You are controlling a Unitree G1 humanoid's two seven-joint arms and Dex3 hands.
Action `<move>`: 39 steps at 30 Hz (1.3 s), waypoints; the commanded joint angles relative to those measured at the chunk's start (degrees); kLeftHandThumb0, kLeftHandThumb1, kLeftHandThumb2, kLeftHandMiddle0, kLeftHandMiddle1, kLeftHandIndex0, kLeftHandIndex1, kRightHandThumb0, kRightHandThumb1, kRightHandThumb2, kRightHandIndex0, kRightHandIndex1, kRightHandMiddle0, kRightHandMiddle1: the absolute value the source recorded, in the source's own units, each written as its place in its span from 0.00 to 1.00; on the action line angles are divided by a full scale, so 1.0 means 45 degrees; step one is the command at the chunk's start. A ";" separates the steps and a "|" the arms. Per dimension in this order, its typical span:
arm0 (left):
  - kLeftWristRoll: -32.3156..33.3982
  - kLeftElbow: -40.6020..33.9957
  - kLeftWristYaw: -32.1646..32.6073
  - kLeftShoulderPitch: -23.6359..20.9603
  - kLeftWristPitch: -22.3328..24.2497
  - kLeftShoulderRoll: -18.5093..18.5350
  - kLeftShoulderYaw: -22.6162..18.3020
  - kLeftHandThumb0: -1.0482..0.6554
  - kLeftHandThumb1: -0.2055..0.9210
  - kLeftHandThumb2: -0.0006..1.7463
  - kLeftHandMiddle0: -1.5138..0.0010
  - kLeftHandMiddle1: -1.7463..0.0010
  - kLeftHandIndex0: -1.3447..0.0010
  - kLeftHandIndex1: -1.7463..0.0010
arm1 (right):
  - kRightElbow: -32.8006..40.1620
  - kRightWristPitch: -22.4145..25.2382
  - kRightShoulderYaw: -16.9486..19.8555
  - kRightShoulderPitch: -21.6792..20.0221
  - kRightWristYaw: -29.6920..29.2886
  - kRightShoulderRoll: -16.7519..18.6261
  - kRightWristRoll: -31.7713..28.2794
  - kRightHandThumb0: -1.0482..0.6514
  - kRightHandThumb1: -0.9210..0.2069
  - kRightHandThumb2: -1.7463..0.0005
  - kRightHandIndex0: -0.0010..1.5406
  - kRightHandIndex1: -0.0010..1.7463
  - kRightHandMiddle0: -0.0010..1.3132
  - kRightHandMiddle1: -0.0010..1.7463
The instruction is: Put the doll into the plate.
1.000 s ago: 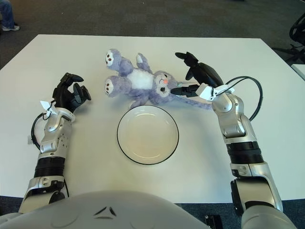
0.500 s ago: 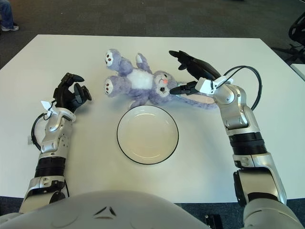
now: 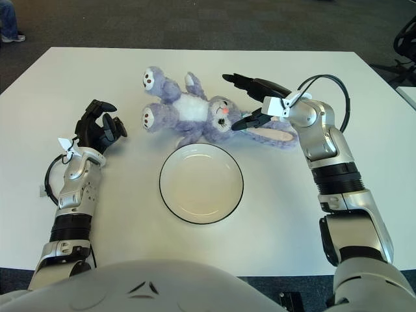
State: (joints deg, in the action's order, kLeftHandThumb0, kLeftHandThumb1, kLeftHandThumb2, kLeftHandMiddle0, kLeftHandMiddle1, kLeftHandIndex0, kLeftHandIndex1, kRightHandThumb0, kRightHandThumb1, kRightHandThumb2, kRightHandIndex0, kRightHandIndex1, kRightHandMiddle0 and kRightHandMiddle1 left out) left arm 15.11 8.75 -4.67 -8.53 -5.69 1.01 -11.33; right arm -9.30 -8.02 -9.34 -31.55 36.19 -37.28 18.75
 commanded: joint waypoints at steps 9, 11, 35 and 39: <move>-0.0131 -0.0150 0.0072 0.0074 -0.0080 -0.0009 -0.0004 0.36 0.61 0.63 0.29 0.00 0.64 0.00 | -0.1087 -0.0220 -0.0548 -0.1244 0.1456 -0.0086 -0.0238 0.05 0.26 0.80 0.00 0.00 0.01 0.01; -0.0142 -0.0180 0.0078 0.0088 -0.0074 -0.0024 0.0002 0.36 0.61 0.63 0.29 0.00 0.64 0.00 | -0.1222 -0.0273 -0.0576 -0.1338 0.1543 -0.0070 -0.0234 0.06 0.26 0.79 0.00 0.00 0.02 0.01; -0.0176 -0.0510 0.0178 0.0320 -0.0010 -0.0160 -0.0017 0.36 0.61 0.63 0.29 0.00 0.64 0.00 | -0.3943 -0.0760 -0.1405 -0.2577 0.2063 0.1037 -0.0321 0.07 0.26 0.77 0.00 0.00 0.00 0.16; -0.0158 -0.0574 0.0191 0.0369 -0.0022 -0.0184 -0.0016 0.36 0.61 0.63 0.28 0.00 0.64 0.00 | -0.4276 -0.1005 -0.1519 -0.2672 0.1808 0.1193 -0.0175 0.08 0.26 0.76 0.01 0.00 0.00 0.17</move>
State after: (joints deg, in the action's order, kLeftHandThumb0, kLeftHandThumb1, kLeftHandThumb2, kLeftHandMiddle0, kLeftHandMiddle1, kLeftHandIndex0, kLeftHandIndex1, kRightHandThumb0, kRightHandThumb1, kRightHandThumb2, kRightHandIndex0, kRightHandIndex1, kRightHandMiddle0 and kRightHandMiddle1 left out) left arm 14.68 6.84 -4.27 -7.44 -5.69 0.19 -11.27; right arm -27.26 -11.42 -15.53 -42.08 45.61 -32.51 17.09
